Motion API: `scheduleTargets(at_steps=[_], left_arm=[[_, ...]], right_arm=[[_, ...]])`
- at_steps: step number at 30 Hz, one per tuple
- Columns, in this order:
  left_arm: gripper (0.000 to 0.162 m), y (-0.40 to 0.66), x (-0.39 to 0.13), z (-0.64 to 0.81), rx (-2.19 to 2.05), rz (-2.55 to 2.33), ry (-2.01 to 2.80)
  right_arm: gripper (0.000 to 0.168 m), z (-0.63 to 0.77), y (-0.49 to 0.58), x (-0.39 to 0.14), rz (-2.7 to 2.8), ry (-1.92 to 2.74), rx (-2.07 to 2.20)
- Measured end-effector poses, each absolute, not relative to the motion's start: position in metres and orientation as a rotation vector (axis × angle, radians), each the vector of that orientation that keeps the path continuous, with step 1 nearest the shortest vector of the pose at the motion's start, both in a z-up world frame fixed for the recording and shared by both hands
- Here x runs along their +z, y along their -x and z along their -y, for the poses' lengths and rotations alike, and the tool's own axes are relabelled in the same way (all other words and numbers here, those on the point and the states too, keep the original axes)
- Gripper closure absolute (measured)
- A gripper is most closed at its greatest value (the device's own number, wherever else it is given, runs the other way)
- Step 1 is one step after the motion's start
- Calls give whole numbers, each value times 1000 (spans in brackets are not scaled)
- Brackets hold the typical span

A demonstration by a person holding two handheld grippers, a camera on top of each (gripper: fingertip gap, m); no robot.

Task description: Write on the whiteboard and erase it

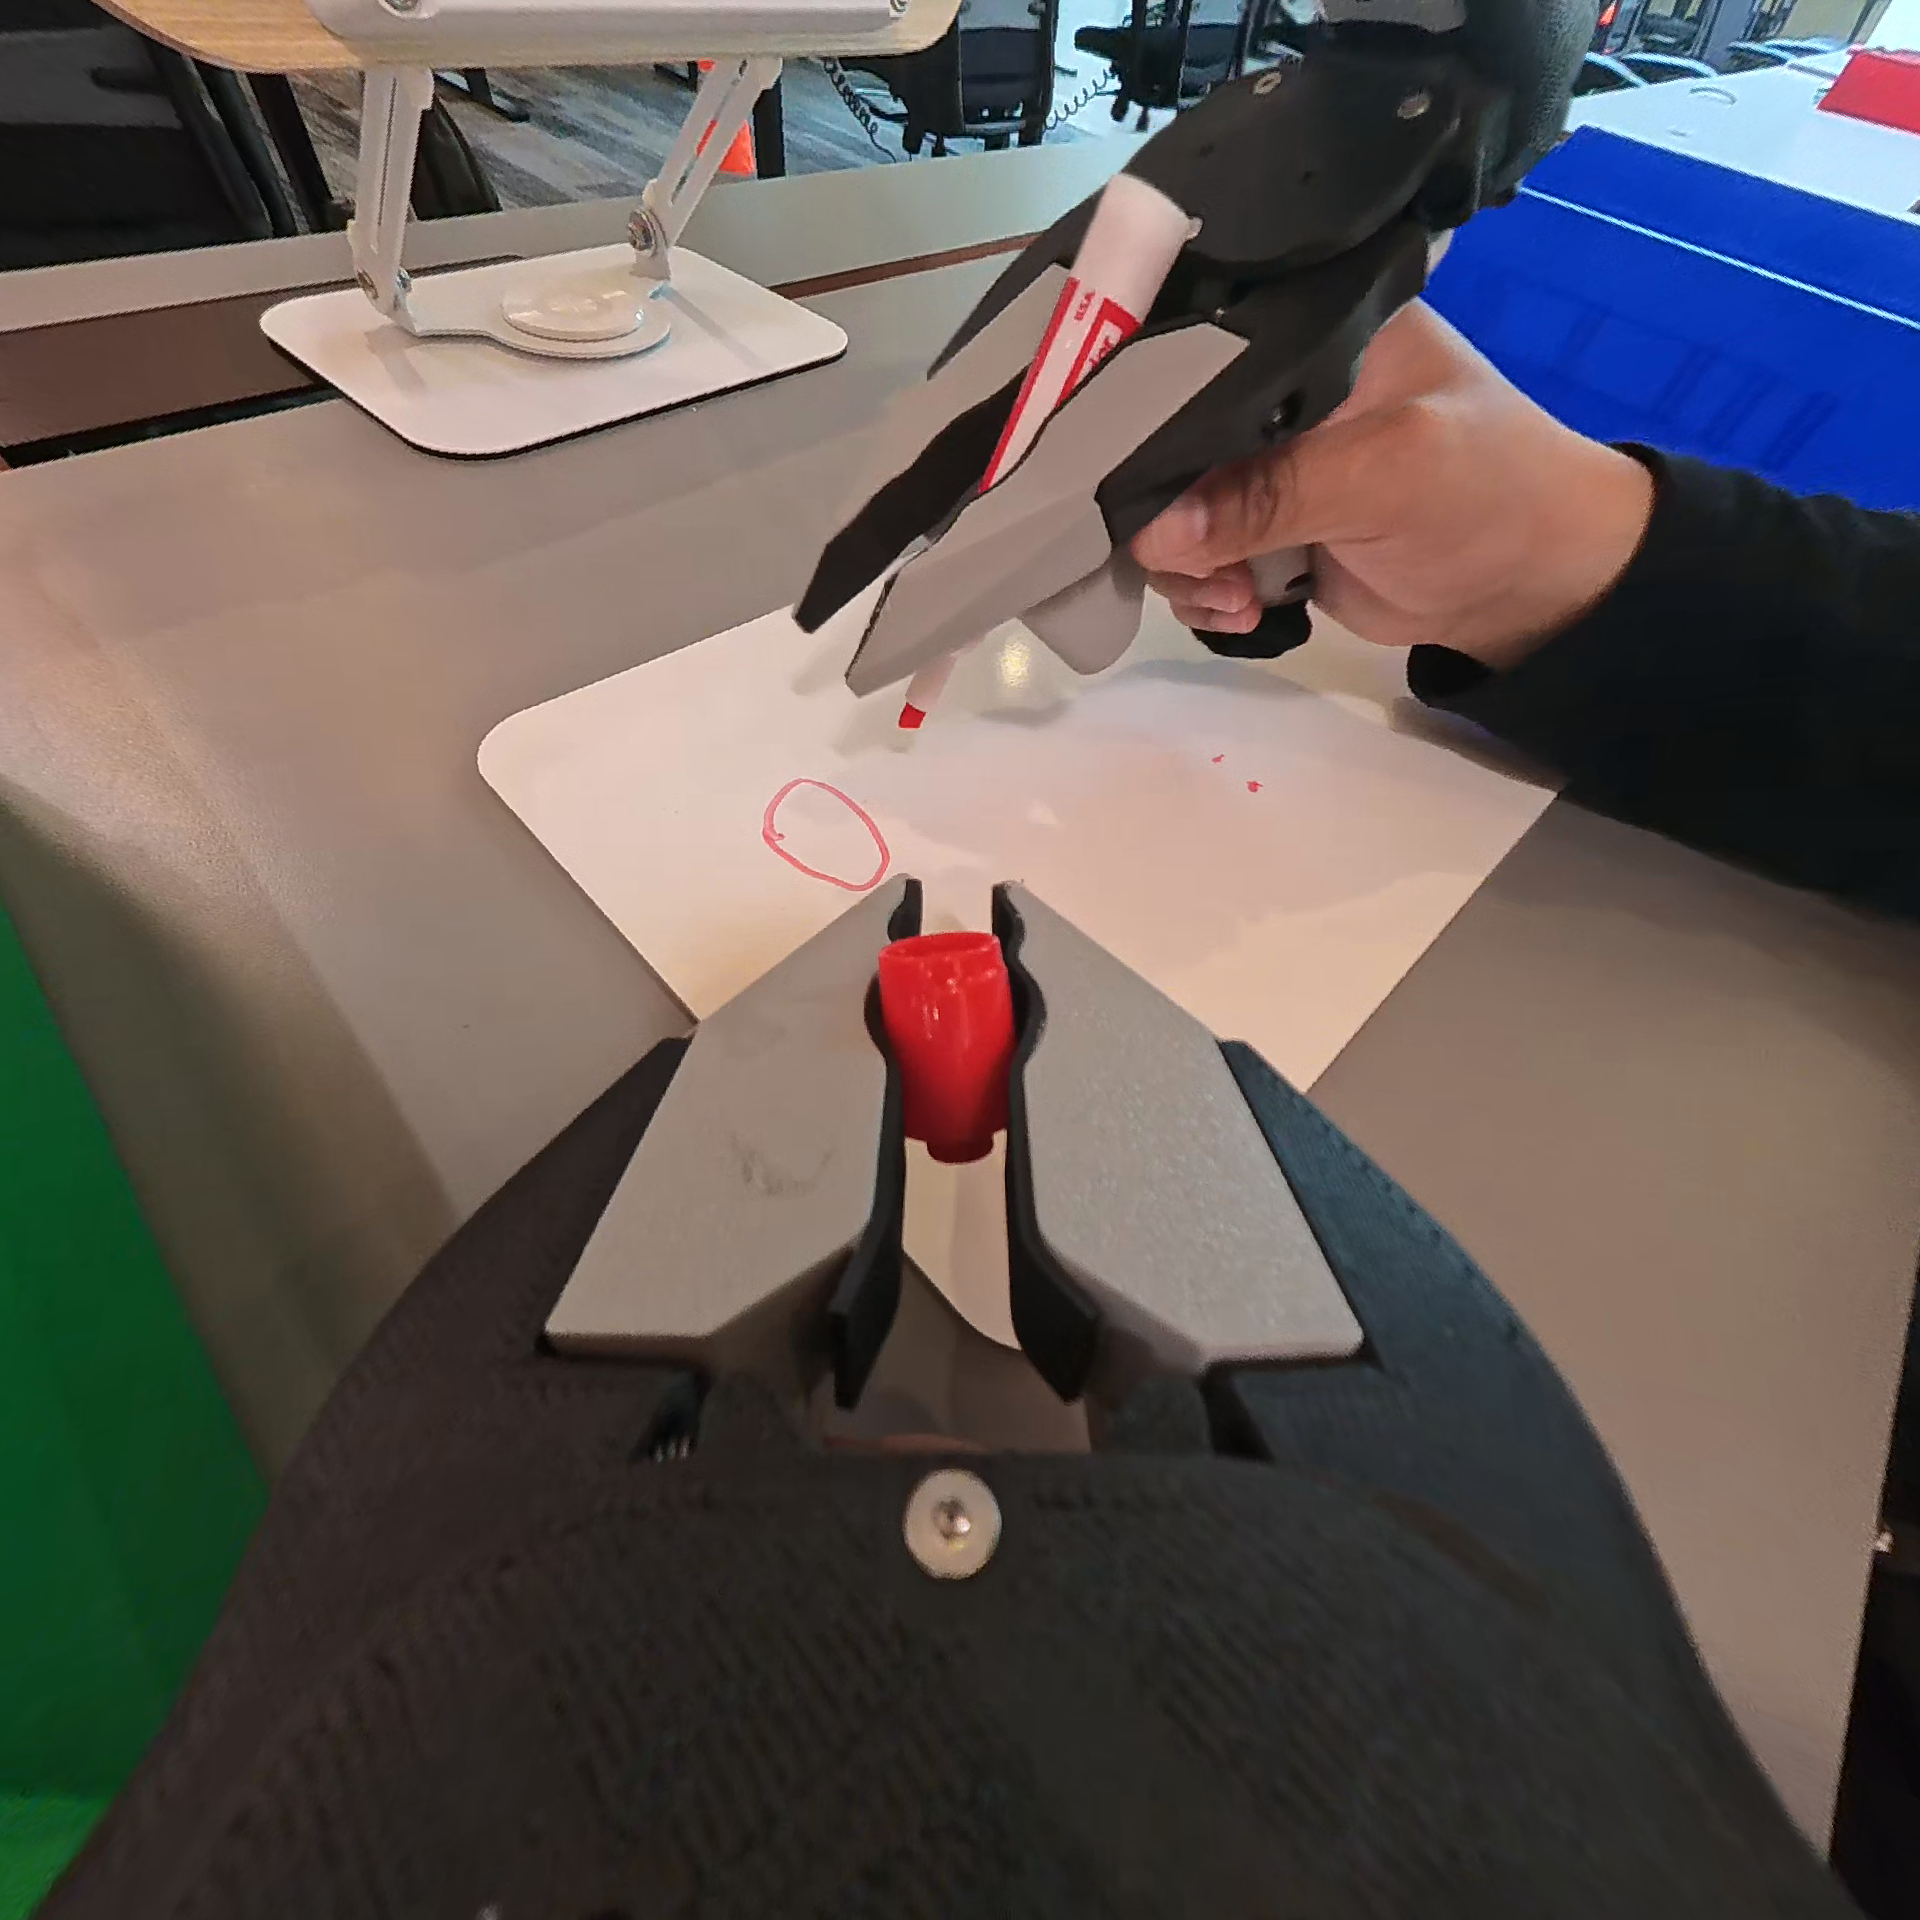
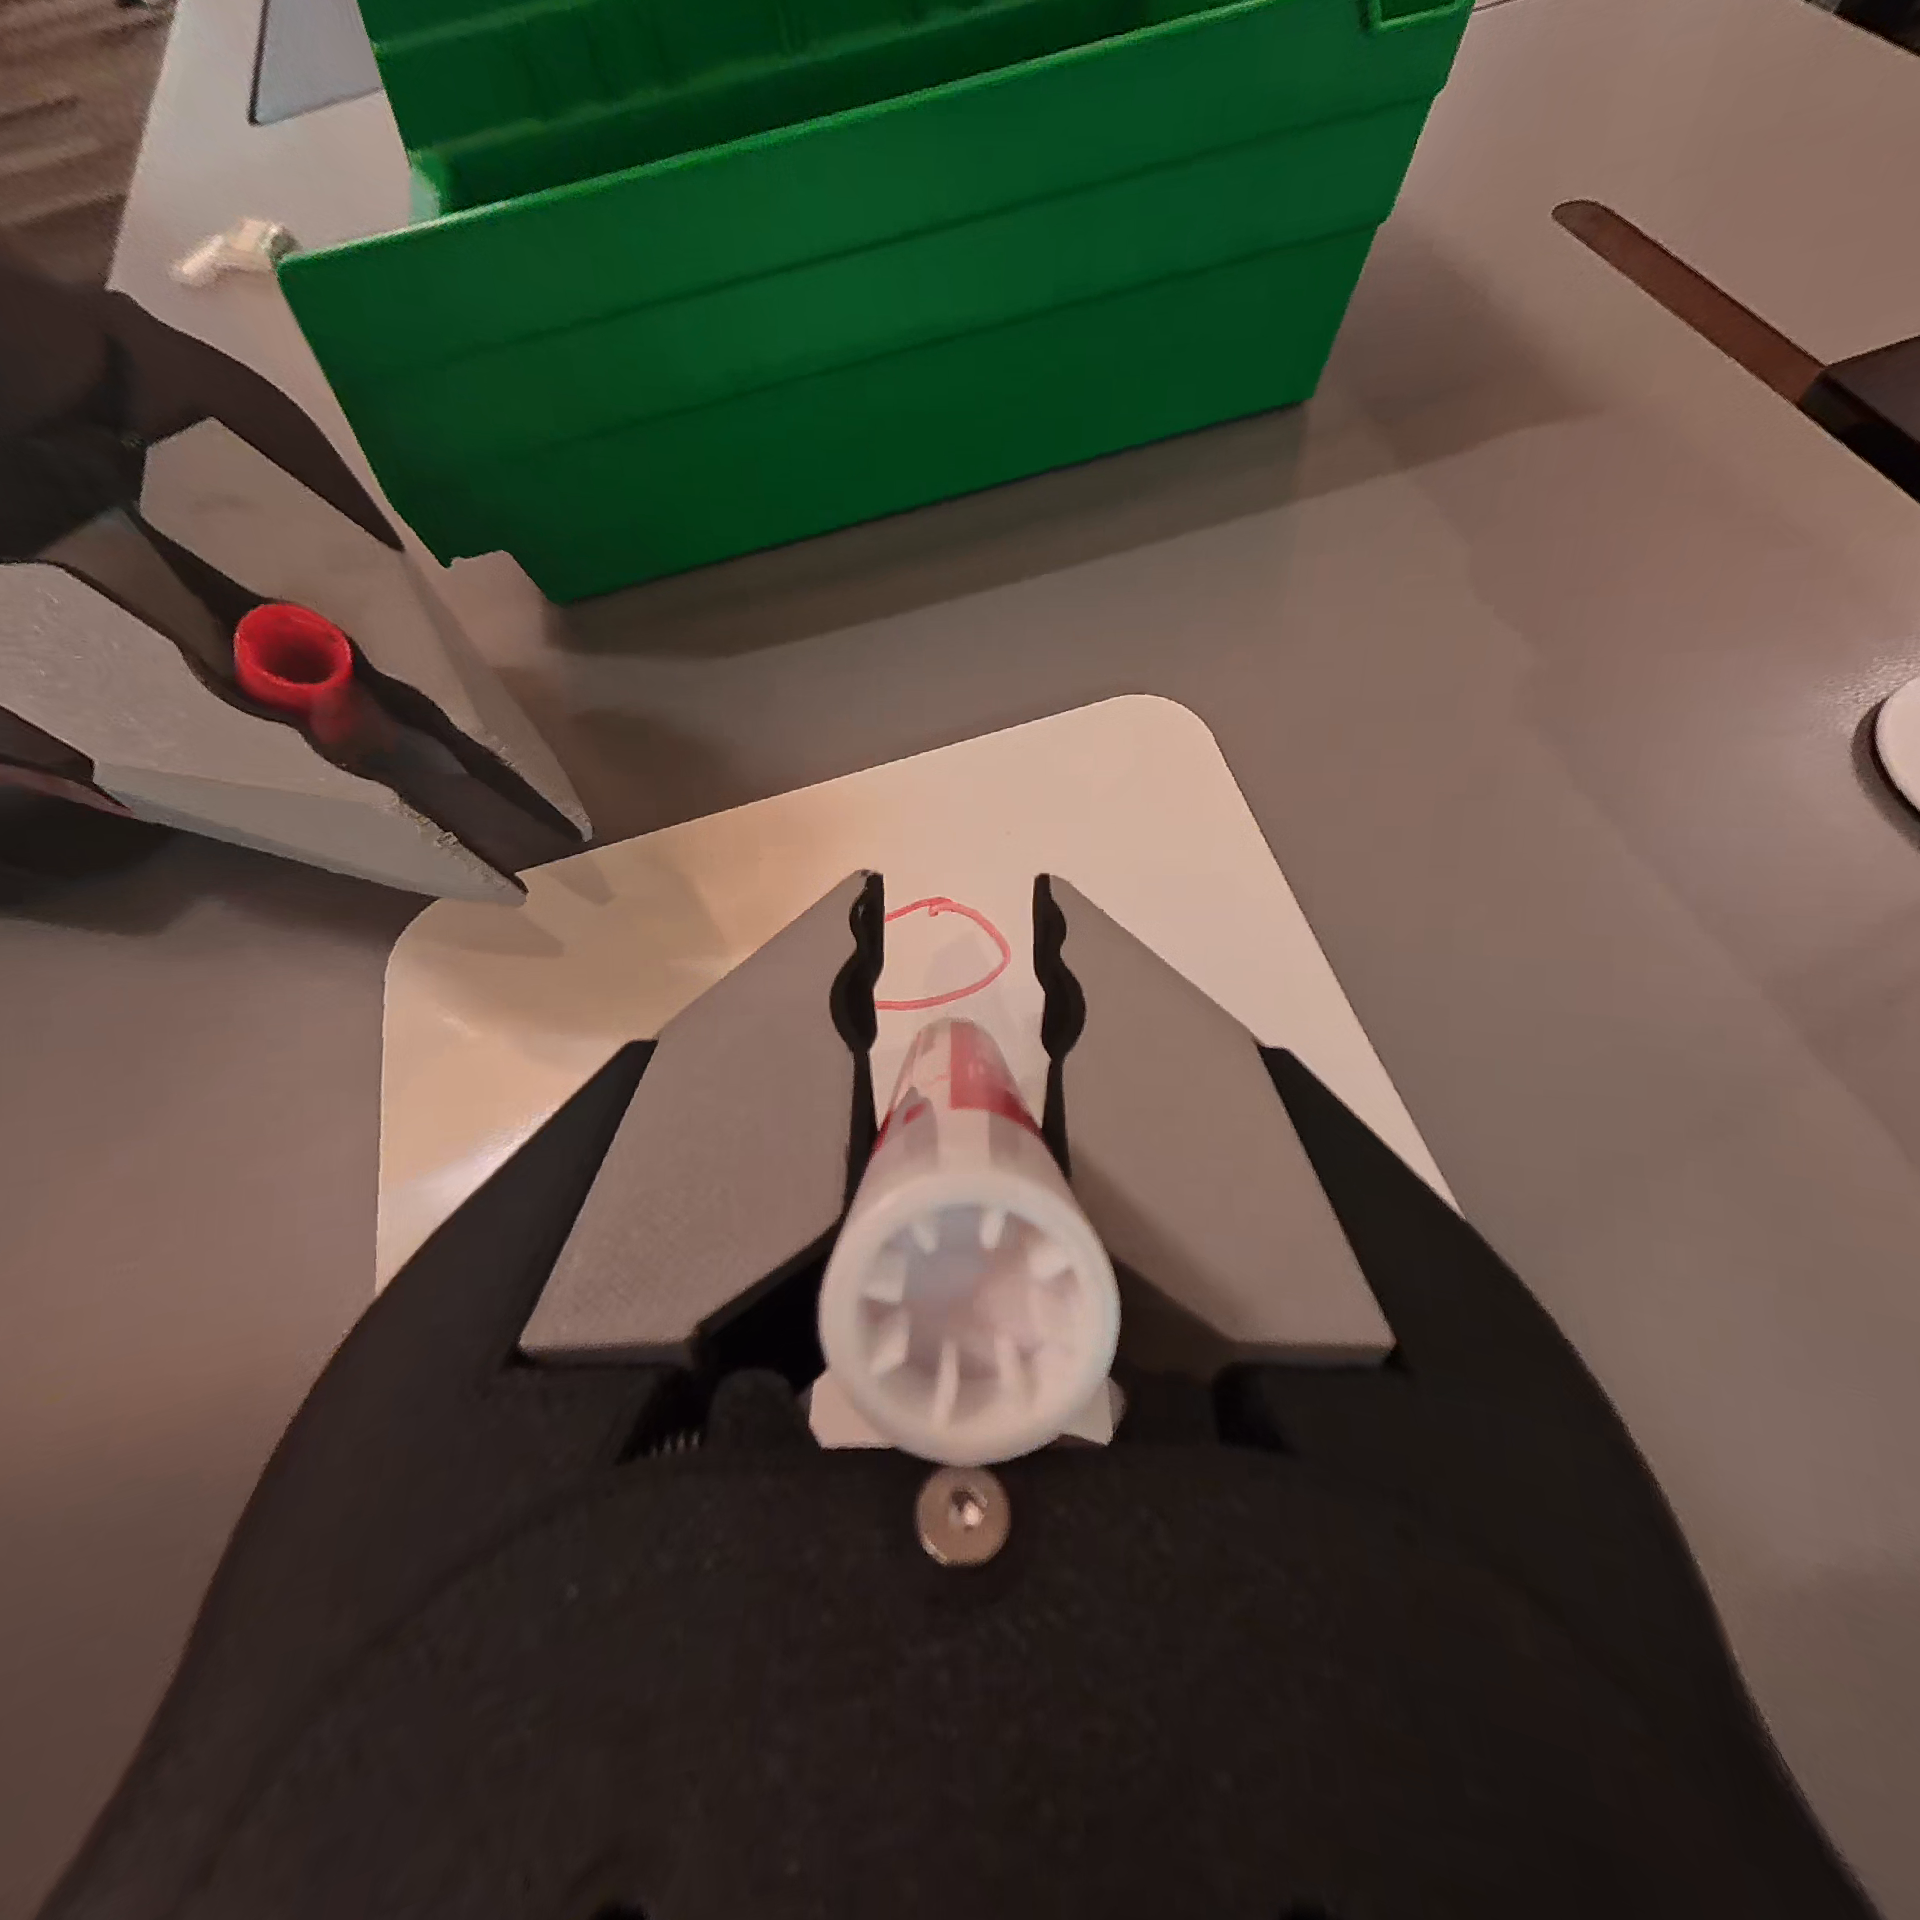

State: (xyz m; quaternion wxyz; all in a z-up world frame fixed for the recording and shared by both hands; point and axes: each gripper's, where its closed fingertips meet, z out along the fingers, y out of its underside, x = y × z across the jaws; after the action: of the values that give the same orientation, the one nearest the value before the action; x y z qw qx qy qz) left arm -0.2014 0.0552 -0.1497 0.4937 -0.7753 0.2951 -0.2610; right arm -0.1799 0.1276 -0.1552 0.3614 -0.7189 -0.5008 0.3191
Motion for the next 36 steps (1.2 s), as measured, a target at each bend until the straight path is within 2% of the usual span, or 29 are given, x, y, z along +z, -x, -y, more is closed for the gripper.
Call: scheduleTargets(at_steps=[16, 36], left_arm=[[151, 201, -150, -55, -619, -725, 1877], [151, 200, -151, -55, -617, -729, 1878]], right_arm=[[141, -136, 175, -149, 1166, 1831, 841], [141, -132, 180, -168, 1252, 1867, 771]])
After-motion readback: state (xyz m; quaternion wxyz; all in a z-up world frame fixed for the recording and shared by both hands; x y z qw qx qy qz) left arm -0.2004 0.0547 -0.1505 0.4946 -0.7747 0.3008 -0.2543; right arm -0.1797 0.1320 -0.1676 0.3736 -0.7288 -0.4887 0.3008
